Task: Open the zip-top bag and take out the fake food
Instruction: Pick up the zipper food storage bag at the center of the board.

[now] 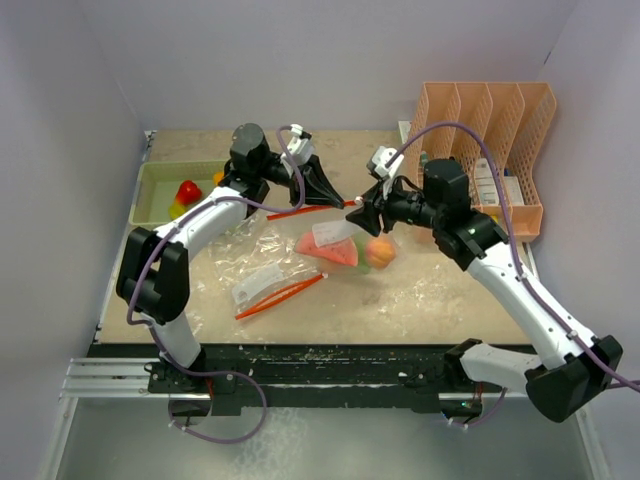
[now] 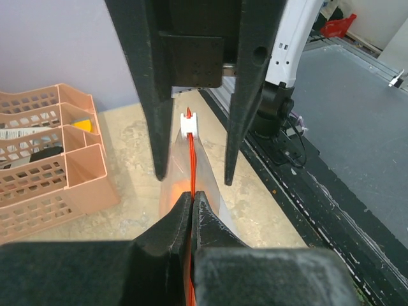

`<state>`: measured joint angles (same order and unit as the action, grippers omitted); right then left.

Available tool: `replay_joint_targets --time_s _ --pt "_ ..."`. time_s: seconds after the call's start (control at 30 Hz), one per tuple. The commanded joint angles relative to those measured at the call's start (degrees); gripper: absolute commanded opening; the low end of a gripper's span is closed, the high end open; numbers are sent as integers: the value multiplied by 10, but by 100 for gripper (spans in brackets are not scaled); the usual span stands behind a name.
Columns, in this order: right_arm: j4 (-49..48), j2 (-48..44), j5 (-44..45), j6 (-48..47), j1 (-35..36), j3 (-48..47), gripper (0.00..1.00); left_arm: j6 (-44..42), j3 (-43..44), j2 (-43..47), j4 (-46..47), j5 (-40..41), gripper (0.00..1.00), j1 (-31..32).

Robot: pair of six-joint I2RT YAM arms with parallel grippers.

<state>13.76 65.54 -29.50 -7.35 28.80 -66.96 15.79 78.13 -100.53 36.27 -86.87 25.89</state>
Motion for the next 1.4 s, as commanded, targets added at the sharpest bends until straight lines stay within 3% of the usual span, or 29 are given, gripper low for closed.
replay_joint_targets --time_s 0.0,0.07,0.13,0.2,0.3,0.37,0.47,0.57,0.73,0.83,0.87,0.93,1.0,1.07,1.17,1.37 --pt "-38 10 -4 7 -1 -13 38 1 20 10 21 4 0 -4" --pt "-35 11 -2 2 -1 -8 21 1 21 11 21 5 0 -7" --pt "-36 0 -8 4 -1 7 10 1 20 14 21 7 0 -12" --pt "-46 -17 -25 22 -1 29 9 1 19 18 20 13 0 -17" --pt "-90 -48 -28 45 -2 60 26 1 18 23 20 21 0 -21" --pt "-103 -60 -30 53 -2 70 29 1 17 25 19 26 0 -22" --pt "-94 -59 -29 52 -2 72 20 2 16 27 19 36 0 -23" --pt "-88 -62 -20 50 -2 73 0 4 15 29 20 38 0 -24" --pt "-110 -63 -25 67 -2 73 0 6 5 38 24 35 0 -24" --pt "-117 -44 -34 69 -2 69 29 4 -2 44 23 38 0 -23" --pt "-124 -37 -35 70 -2 68 35 2 -4 47 20 39 0 -24" --pt "-136 -22 -36 72 -2 67 42 -6 -5 50 11 41 0 -24" --pt "-141 -13 -35 77 -2 66 42 -14 -8 54 3 42 0 -24" --pt "-137 -10 -38 80 -2 65 34 -25 -8 58 -10 42 0 -24" --pt "-135 -20 -22 83 -2 68 3 -40 -6 60 -29 43 0 -25" --pt "-154 -55 -23 97 -2 88 0 -41 -17 61 -23 44 0 -25"
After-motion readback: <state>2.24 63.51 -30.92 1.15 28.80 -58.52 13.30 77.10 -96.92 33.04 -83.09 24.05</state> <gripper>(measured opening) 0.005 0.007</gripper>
